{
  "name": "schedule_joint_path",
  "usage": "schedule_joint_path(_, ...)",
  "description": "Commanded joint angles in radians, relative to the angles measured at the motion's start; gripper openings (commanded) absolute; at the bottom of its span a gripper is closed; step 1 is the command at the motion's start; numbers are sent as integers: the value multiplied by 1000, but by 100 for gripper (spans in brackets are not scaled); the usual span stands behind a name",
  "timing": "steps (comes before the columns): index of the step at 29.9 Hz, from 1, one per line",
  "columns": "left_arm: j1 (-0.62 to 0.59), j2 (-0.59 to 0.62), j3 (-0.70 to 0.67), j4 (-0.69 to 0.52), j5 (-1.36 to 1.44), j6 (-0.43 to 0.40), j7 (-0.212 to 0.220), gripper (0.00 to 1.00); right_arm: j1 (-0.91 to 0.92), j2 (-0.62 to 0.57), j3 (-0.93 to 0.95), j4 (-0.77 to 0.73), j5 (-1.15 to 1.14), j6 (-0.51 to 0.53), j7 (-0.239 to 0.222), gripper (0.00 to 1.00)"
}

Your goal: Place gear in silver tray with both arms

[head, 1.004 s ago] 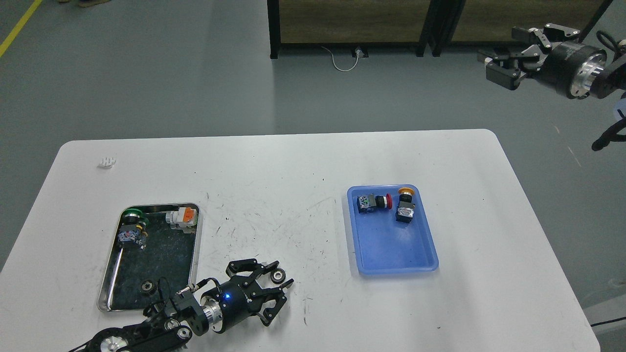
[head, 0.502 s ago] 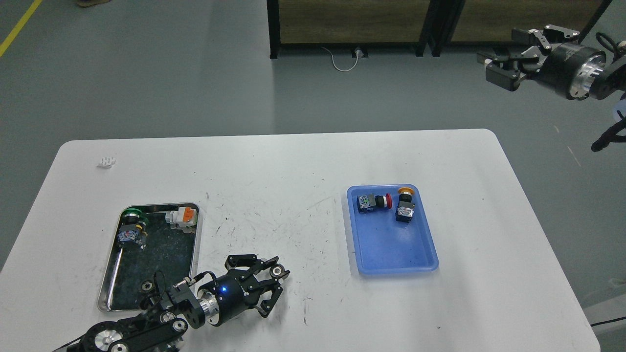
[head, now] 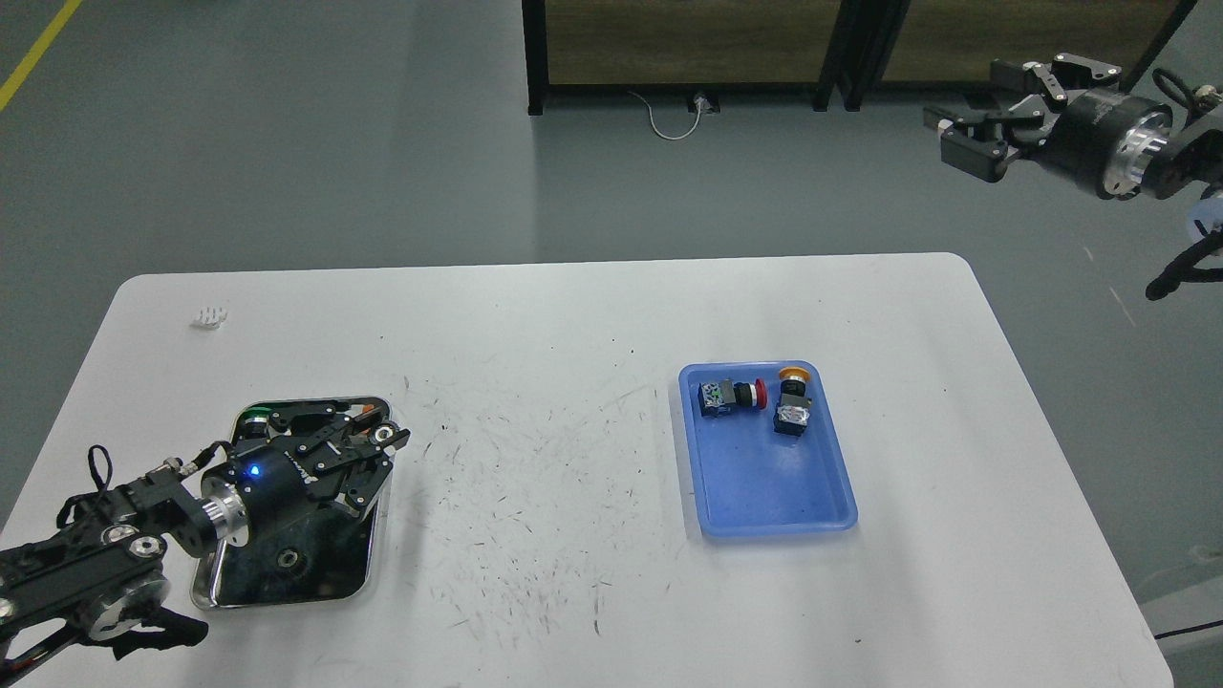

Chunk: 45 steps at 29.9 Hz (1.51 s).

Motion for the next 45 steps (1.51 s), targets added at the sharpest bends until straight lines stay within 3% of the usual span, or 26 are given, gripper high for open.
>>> schedule_joint_path(1,34,12,2,15,-2,5,-1,24,-2,11,1,-3,-5,0,0,85)
schedule_joint_path(16,88,-51,8,139,-25,21,-16,29,0,43,1,-23,-6,-8,0,86)
schedule_joint_path(18,88,-57,10,151,-36,22,-15,35,0,44,1,-26,-6,-8,0,86)
schedule_joint_path(24,91,-57,8,156,-111,24,-16,74,-2,44,4,-26,-6,-10,0,86)
schedule_joint_path(29,83,-51,-21,155,-142,43,-15,91,0,46,12,-26,-5,-40,0,89)
schedule_joint_path(30,79,-48,-39,155,-157,57,-10,98,1,46,21,-26,-5,-45,-2,89)
schedule_joint_path(37,-21,35,-194,155,-180,64,31,98,20,55,65,-29,6,-166,-8,95)
schedule_joint_path(40,-125,73,-203,156,-225,48,124,98,29,87,81,-49,7,-201,-73,95)
schedule_joint_path(43,-239,91,-203,179,-268,39,157,98,44,107,136,-81,9,-204,-136,95)
schedule_joint_path(45,-315,85,-202,219,-300,39,163,98,49,113,174,-101,10,-206,-144,95)
